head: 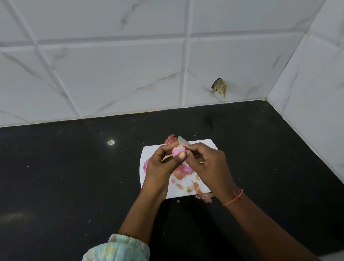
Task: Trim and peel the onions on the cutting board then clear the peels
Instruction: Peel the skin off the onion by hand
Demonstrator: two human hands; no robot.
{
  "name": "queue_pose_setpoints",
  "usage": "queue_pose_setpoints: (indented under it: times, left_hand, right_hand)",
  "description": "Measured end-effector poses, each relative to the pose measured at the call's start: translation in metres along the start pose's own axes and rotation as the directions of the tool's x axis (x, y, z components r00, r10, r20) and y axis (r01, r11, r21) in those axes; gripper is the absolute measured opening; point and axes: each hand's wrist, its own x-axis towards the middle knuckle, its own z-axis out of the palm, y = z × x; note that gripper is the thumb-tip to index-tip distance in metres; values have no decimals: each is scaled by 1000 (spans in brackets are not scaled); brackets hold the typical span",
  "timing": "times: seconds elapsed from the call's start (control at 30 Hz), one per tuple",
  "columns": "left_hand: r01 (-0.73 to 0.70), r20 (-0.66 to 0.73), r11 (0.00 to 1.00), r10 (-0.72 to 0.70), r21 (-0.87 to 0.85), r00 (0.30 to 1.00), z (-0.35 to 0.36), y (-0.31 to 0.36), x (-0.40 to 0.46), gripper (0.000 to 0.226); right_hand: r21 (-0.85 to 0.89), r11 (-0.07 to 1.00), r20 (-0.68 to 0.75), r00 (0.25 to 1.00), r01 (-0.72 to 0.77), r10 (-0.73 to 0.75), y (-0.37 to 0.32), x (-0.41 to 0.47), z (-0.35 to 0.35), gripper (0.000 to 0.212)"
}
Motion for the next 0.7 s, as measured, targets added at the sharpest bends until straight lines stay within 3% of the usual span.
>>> queue_pose_setpoints:
  times: [0.23,0.33,0.5,0.7]
  left_hand:
    - [35,34,999,-35,8,999,1,2,-1,49]
    - [51,62,997,-48,-50,997,3,2,0,43]
    - [83,11,993,-82,-89,997,12,-3,-1,34]
    - [82,-5,996,-83,-19,997,13,-9,0,27]
  right_hand:
    - [67,996,-69,996,-53,57,-3,0,0,14]
    - [127,985,2,993,-118,119,-5,0,1,31]
    - [-33,999,8,1000,-16,16,-3,-1,4,21]
    - [-11,1000,-7,1000,-28,28,-3,2,2,29]
